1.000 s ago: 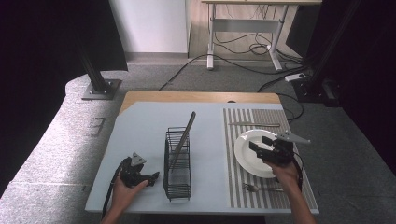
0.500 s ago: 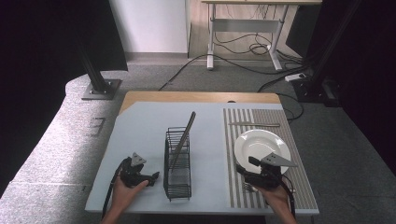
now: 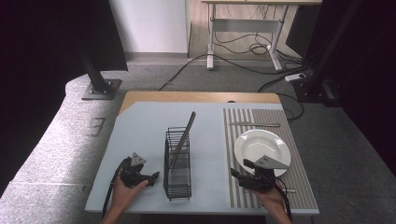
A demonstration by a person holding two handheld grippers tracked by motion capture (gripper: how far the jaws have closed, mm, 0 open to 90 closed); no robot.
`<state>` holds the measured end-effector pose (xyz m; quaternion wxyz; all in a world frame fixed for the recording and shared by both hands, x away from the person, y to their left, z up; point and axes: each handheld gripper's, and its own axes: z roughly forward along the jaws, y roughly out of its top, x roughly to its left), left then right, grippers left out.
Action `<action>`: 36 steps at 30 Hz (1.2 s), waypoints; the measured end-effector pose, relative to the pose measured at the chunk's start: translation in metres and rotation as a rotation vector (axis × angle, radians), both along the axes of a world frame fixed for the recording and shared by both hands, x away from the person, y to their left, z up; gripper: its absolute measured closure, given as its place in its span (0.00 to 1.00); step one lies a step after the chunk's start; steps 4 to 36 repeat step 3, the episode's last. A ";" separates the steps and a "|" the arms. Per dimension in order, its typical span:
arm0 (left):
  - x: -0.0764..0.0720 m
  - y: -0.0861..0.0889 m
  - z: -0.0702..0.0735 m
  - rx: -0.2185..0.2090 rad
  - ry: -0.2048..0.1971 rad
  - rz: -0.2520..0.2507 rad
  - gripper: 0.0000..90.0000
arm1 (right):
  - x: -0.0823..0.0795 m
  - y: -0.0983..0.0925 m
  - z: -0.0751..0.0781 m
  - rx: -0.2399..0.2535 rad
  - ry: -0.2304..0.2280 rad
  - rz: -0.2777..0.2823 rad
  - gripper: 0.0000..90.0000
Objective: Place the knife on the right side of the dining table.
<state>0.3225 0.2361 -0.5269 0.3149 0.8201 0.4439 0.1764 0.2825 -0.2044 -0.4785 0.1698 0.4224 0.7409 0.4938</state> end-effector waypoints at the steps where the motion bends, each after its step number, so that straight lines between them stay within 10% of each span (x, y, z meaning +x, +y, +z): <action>1: 0.000 0.000 0.000 0.000 0.000 0.000 0.06 | 0.000 0.000 0.000 0.000 0.000 0.000 0.34; 36: 0.000 0.000 0.000 0.000 0.000 0.000 0.07 | -0.001 0.003 0.000 -0.008 -0.004 0.007 0.34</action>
